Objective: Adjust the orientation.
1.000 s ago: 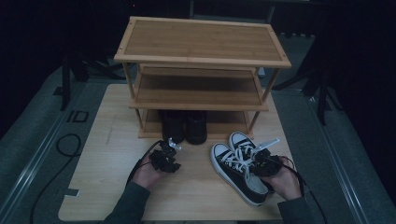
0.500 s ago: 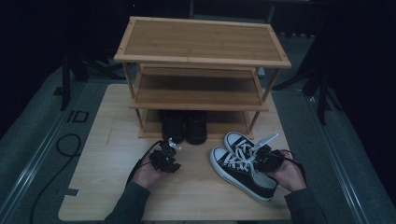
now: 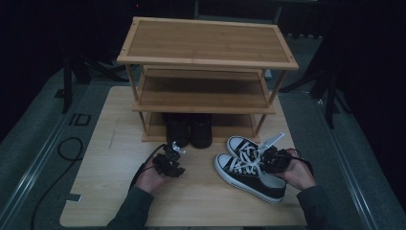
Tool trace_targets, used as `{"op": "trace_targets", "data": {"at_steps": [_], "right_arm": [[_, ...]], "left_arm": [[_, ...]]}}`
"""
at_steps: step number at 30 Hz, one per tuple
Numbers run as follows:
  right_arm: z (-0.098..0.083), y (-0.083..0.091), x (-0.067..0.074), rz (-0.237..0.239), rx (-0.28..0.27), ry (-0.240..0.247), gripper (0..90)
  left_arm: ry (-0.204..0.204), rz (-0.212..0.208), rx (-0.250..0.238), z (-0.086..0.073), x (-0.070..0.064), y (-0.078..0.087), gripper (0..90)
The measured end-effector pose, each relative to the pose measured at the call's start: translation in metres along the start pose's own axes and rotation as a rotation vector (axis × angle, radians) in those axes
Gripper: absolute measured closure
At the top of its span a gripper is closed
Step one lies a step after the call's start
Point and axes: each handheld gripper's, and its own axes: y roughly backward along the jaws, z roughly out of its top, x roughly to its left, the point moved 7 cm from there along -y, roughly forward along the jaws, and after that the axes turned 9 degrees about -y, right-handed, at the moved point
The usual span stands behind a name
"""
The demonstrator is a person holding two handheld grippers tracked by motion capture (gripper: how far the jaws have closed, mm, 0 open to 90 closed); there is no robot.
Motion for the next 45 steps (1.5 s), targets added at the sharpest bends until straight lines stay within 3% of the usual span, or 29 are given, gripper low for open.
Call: {"op": "trace_targets", "data": {"at_steps": [7, 9, 11, 12, 23, 24, 45], "right_arm": [[0.002, 0.001, 0.001, 0.014, -0.008, -0.006, 86.0], [0.003, 0.002, 0.002, 0.014, -0.006, -0.004, 86.0], [0.004, 0.004, 0.002, 0.017, -0.011, -0.001, 86.0], [0.005, 0.005, 0.003, 0.018, -0.015, -0.002, 86.0], [0.014, 0.023, 0.006, 0.020, -0.035, 0.028, 85.8], [0.016, 0.028, 0.007, 0.016, -0.038, 0.035, 85.8], [0.037, 0.066, 0.018, 0.029, -0.074, 0.120, 85.6]], "left_arm": [[0.012, 0.000, -0.010, 0.000, 0.000, 0.000, 64.4], [0.043, -0.005, -0.041, 0.003, -0.003, -0.001, 64.4], [0.042, -0.005, -0.039, 0.002, -0.002, -0.001, 64.4], [0.022, 0.000, -0.020, 0.001, 0.000, 0.001, 64.4], [0.026, 0.003, -0.023, -0.001, 0.003, 0.003, 64.4], [0.045, -0.001, -0.040, 0.001, 0.001, 0.002, 64.4], [0.041, 0.004, -0.038, 0.000, 0.004, 0.005, 64.4]]}}
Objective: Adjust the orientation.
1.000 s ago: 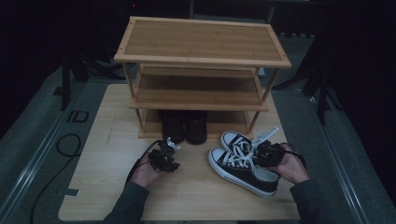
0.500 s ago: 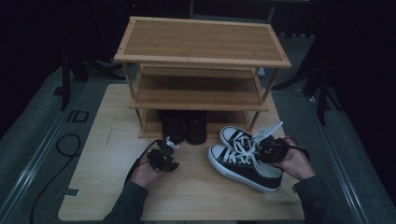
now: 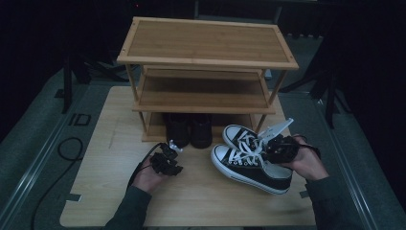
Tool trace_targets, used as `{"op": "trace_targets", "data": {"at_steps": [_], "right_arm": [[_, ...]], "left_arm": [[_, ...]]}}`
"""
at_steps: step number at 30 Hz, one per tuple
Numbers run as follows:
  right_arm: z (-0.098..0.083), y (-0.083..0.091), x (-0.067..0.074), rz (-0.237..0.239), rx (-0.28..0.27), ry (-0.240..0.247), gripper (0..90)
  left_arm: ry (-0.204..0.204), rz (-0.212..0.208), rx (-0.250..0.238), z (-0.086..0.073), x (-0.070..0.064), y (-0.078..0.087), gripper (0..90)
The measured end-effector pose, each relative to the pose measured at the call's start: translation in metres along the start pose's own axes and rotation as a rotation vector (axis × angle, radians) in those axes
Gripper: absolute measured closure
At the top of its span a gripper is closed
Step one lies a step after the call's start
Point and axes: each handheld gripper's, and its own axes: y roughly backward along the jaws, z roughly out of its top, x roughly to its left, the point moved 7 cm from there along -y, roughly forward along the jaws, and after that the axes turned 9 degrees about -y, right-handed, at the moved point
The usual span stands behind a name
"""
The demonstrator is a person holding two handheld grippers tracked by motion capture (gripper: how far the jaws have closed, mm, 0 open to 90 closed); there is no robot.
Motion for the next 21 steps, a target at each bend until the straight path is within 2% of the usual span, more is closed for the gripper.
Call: {"op": "trace_targets", "data": {"at_steps": [9, 21], "right_arm": [[0.013, 0.012, 0.003, 0.001, -0.024, 0.028, 85.5], [0.025, 0.021, 0.009, 0.012, -0.016, 0.076, 85.4]], "left_arm": [[0.001, 0.003, 0.002, -0.001, 0.002, 0.002, 64.3], [0.006, 0.002, -0.002, -0.001, 0.002, 0.002, 64.3]]}}
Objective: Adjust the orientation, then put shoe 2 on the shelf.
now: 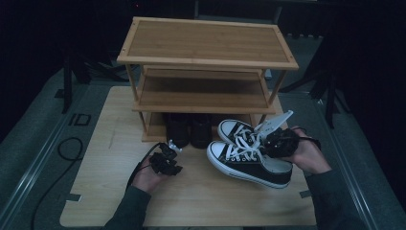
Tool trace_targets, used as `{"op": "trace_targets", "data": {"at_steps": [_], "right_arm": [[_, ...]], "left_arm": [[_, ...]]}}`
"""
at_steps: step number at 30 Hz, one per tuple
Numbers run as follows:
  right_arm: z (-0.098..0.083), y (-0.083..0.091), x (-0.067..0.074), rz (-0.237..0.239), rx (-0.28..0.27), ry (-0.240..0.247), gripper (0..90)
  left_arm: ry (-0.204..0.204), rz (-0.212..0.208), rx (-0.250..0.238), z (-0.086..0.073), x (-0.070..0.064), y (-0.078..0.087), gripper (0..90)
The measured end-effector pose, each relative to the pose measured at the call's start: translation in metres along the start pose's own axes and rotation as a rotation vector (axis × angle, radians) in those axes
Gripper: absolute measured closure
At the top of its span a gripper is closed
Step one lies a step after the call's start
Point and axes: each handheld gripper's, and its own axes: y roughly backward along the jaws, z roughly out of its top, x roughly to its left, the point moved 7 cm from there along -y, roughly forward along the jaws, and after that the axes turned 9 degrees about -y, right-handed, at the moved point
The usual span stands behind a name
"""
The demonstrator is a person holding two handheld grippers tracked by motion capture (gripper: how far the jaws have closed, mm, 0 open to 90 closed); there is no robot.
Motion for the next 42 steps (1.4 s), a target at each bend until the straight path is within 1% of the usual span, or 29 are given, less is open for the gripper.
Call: {"op": "trace_targets", "data": {"at_steps": [6, 10, 12, 13, 17, 24, 25, 34, 38, 42], "right_arm": [[0.005, -0.001, 0.002, 0.002, 0.011, 0.018, 85.3], [0.008, 0.000, 0.003, 0.011, 0.019, 0.033, 85.3], [0.008, 0.000, 0.003, 0.011, 0.019, 0.033, 85.3], [0.010, 0.000, 0.004, 0.014, 0.023, 0.050, 85.3], [0.013, 0.001, 0.006, 0.013, 0.030, 0.068, 85.2], [0.017, 0.001, 0.010, 0.025, 0.034, 0.093, 85.2], [0.018, 0.001, 0.010, 0.027, 0.032, 0.098, 85.2], [0.024, 0.002, 0.013, 0.043, 0.027, 0.119, 85.1], [0.026, 0.003, 0.014, 0.047, 0.022, 0.138, 85.1], [0.030, 0.004, 0.016, 0.055, 0.024, 0.154, 85.0]], "left_arm": [[0.004, -0.002, -0.003, -0.001, 0.001, 0.000, 64.3], [0.014, -0.003, -0.006, -0.001, 0.003, 0.000, 64.3], [0.017, -0.005, -0.005, -0.002, 0.003, 0.000, 64.4], [0.019, -0.006, -0.006, -0.002, 0.004, 0.000, 64.3], [0.013, -0.003, -0.006, -0.002, 0.004, 0.001, 64.3], [0.020, 0.000, -0.011, -0.002, 0.004, 0.002, 64.3], [0.014, 0.000, -0.006, -0.002, 0.005, 0.003, 64.2], [0.020, 0.000, -0.009, -0.003, 0.006, 0.003, 64.2], [0.018, 0.002, -0.008, -0.004, 0.007, 0.005, 64.2], [0.024, 0.003, -0.010, -0.004, 0.008, 0.005, 64.2]]}}
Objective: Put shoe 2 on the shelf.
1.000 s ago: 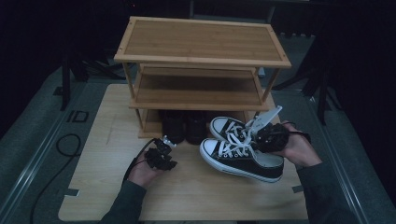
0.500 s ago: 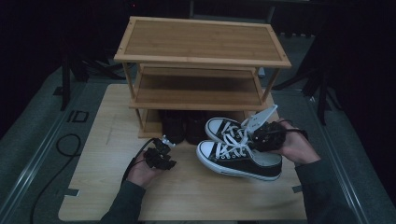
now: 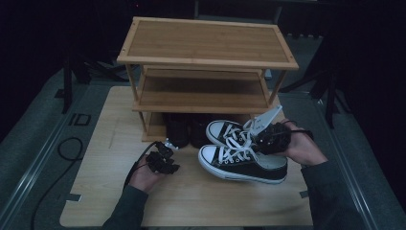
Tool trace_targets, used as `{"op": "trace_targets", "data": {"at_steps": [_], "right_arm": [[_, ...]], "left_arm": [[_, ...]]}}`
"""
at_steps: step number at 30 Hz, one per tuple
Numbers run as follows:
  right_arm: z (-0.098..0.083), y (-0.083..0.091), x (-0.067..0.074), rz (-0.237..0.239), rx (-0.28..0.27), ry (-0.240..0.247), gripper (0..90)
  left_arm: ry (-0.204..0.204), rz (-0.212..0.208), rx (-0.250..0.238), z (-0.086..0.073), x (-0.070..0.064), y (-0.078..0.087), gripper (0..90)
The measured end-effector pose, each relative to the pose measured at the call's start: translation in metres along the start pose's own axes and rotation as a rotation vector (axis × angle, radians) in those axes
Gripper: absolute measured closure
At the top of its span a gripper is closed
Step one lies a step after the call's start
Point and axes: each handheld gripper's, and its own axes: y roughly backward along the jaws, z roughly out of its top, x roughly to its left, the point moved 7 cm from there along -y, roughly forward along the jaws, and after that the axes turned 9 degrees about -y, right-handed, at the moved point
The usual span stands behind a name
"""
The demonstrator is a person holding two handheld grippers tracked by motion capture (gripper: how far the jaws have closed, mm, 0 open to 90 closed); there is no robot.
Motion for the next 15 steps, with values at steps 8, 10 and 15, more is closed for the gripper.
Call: {"op": "trace_targets", "data": {"at_steps": [8, 10, 15], "right_arm": [[0.011, 0.007, 0.003, 0.008, -0.002, 0.030, 85.0], [0.014, 0.009, 0.004, 0.011, -0.010, 0.035, 85.0], [0.022, 0.018, 0.004, 0.020, -0.049, 0.044, 84.9]], "left_arm": [[0.017, 0.005, -0.013, -0.001, 0.003, 0.003, 64.2], [0.014, 0.008, -0.009, -0.002, 0.004, 0.004, 64.2], [0.018, 0.013, -0.015, -0.002, 0.007, 0.007, 64.2]]}}
